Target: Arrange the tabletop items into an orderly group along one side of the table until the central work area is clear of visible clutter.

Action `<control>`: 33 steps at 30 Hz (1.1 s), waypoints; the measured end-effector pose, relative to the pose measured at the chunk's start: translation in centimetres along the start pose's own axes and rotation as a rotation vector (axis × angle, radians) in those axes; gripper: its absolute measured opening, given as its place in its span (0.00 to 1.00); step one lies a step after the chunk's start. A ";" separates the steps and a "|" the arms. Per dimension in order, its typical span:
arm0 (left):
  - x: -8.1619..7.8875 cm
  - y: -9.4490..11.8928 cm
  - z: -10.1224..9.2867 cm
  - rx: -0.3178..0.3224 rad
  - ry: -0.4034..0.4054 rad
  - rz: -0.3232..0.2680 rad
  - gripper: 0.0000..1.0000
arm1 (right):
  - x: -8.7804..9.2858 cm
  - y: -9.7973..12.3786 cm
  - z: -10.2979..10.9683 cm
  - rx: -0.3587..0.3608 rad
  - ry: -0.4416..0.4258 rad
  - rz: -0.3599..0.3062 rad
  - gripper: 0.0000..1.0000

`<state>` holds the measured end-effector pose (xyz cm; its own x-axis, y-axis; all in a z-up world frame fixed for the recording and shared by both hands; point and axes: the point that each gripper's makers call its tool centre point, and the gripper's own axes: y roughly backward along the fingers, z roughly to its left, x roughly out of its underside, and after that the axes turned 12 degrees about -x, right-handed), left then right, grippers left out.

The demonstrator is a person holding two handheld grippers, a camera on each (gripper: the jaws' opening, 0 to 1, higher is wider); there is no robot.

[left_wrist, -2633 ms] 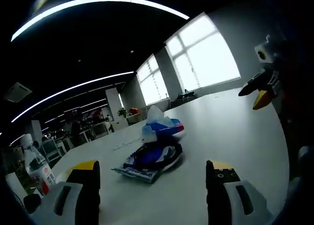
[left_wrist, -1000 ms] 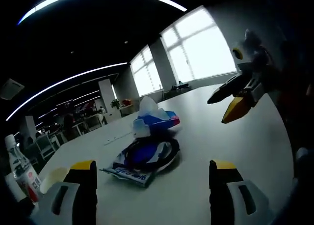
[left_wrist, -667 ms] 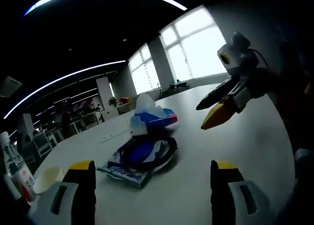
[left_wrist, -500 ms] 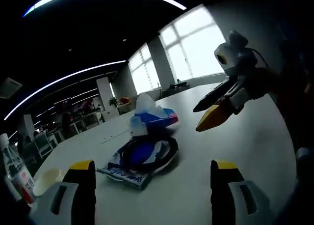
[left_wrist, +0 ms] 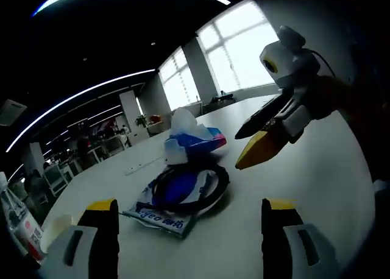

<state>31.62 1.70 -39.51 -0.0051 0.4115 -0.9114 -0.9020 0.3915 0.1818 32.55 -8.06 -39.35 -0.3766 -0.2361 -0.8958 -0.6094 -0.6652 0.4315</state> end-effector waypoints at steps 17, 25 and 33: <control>-0.5 -2.2 -0.9 0.068 0.054 0.036 0.97 | 1.2 -2.3 -0.8 0.007 -0.054 0.047 0.61; 0.1 -3.1 -0.8 0.074 0.097 0.056 0.97 | 1.5 -2.8 -0.8 0.009 -0.072 0.051 0.61; 0.2 -3.7 -0.5 0.082 0.079 0.059 0.97 | 0.9 -3.8 -1.3 0.024 -0.072 0.058 0.60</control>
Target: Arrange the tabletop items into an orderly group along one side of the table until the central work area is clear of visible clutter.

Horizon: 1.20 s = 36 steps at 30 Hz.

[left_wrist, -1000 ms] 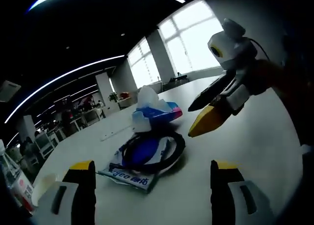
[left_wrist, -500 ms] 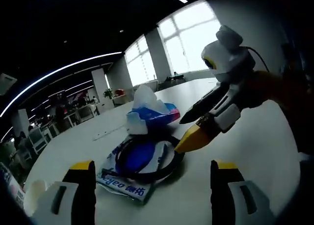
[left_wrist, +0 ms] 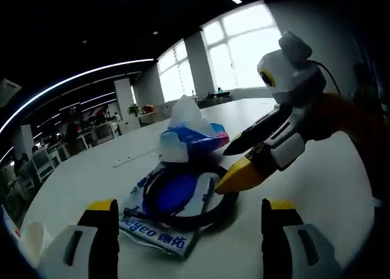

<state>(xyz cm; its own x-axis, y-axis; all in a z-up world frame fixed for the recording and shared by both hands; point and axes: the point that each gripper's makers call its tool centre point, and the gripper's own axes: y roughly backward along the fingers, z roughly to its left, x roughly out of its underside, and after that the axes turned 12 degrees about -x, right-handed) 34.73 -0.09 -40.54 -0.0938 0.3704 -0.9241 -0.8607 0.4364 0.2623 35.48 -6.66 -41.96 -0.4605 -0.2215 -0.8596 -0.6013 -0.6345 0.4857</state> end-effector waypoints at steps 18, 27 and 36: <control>0.4 -2.0 -1.0 0.064 -0.073 0.014 0.95 | 0.5 -1.3 -0.7 0.026 0.037 0.026 0.58; 0.5 -3.3 -1.3 0.098 -0.084 0.036 0.95 | 0.6 -2.0 -1.2 0.026 0.038 0.024 0.57; 0.7 -3.7 -2.0 0.120 -0.086 0.040 0.89 | 0.6 -2.3 -1.4 0.025 0.021 0.011 0.55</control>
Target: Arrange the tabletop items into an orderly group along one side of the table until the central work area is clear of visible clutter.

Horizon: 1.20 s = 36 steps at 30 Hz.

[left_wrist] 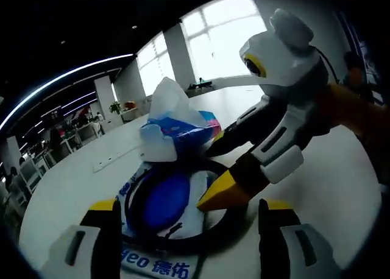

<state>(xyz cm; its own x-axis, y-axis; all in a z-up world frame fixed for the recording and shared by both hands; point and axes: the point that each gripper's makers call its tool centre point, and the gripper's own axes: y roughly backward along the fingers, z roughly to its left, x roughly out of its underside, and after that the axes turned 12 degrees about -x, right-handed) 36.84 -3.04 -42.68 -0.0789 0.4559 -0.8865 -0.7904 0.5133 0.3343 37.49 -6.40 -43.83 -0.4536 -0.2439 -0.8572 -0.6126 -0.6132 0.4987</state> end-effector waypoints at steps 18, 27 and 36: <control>0.3 0.6 0.2 -0.013 0.015 0.011 0.80 | 0.3 -0.2 -0.7 0.029 -0.096 -0.023 0.28; 0.5 0.7 0.2 -0.011 0.028 0.016 0.79 | 0.5 -0.2 -0.7 0.052 -0.141 -0.007 0.23; 0.5 0.6 0.1 -0.013 0.016 0.016 0.76 | 0.6 -0.1 -0.9 0.068 -0.144 -0.001 0.19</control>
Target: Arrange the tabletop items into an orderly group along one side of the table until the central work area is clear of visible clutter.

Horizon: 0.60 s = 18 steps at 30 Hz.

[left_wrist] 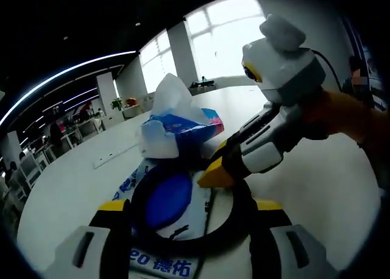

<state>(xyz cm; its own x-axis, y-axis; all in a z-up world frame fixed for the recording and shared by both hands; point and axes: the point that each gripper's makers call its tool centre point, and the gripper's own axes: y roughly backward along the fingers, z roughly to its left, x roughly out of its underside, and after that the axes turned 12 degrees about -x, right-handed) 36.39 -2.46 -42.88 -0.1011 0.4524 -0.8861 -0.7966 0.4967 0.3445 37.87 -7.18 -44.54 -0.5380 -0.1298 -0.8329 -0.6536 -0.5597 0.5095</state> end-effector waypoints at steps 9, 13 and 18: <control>-0.2 0.2 -0.5 0.009 -0.014 -0.002 0.73 | -0.4 0.5 -0.2 -0.017 -0.120 -0.050 0.07; -0.2 0.2 -0.5 0.007 -0.018 -0.001 0.73 | -0.6 0.8 -0.1 -0.020 -0.151 -0.061 0.06; -0.5 0.7 -0.4 0.011 0.004 -0.001 0.73 | -0.9 1.1 0.1 -0.035 -0.176 -0.073 0.05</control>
<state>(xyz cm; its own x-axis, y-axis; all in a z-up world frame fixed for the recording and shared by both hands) 35.63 -2.62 -42.35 -0.1022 0.4491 -0.8876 -0.7904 0.5051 0.3466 37.56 -7.62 -43.18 -0.5763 0.0557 -0.8153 -0.6773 -0.5908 0.4384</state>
